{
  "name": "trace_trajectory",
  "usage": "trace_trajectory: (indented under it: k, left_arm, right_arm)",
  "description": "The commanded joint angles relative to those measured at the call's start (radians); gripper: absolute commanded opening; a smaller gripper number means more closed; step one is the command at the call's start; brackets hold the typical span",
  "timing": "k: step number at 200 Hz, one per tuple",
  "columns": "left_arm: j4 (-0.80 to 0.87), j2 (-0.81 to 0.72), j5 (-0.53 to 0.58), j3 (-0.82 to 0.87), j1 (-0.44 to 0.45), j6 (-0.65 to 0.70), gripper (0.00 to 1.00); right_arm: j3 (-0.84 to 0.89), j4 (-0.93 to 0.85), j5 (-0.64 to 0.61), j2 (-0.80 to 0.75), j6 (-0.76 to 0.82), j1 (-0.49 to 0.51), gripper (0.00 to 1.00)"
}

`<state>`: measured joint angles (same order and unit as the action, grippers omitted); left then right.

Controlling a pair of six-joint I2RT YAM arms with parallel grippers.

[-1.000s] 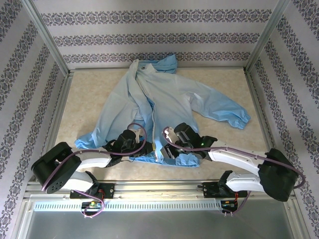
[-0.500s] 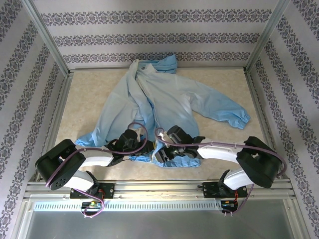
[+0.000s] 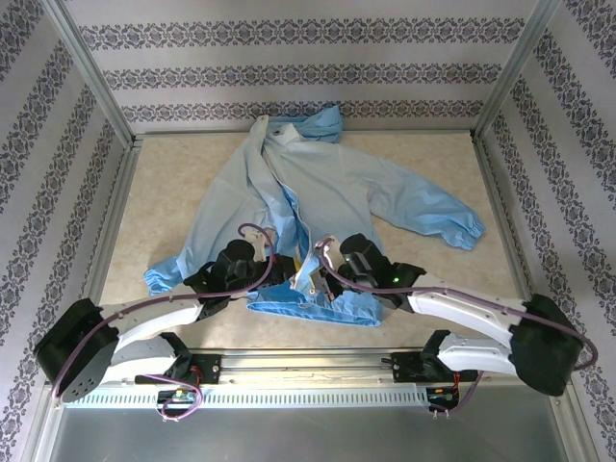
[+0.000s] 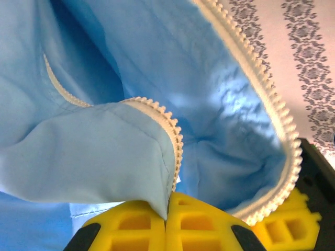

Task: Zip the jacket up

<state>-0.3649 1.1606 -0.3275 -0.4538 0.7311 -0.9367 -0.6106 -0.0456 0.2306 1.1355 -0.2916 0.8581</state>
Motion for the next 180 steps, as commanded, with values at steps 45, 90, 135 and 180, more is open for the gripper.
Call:
trace_trajectory:
  k: [45,90,135,180]
  left_arm:
    - [0.024,-0.037,-0.053,-0.022,-0.007,0.087,0.0]
    - [0.013,-0.069,-0.126,-0.022,-0.004,0.095,0.0]
    - [0.042,-0.118,-0.077,-0.015,-0.005,0.109,0.0]
    - [0.075,-0.185,0.021,-0.001,-0.025,0.132,0.0]
  right_arm:
    - [-0.096,-0.156,-0.131,-0.068,0.161,-0.027,0.0]
    - [-0.135,-0.201,-0.17,-0.074,0.146,-0.06,0.0]
    - [-0.137,-0.191,-0.089,-0.079,0.17,-0.071,0.0]
    - [-0.092,-0.135,0.11,-0.128,0.163,-0.108,0.0]
